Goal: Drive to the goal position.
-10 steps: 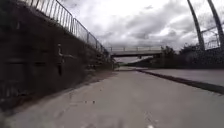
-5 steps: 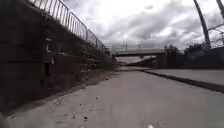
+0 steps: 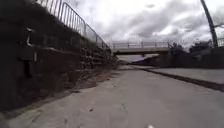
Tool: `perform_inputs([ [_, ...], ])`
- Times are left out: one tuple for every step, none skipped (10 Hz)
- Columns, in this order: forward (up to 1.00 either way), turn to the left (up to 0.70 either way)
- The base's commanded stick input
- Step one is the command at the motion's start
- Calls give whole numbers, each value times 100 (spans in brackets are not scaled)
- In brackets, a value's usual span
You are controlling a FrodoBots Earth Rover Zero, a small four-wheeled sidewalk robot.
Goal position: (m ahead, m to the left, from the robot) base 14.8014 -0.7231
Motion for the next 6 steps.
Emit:
perform_inputs([
  [100,0],
  [100,0],
  [100,0],
  [100,0],
  [100,0],
  [100,0],
])
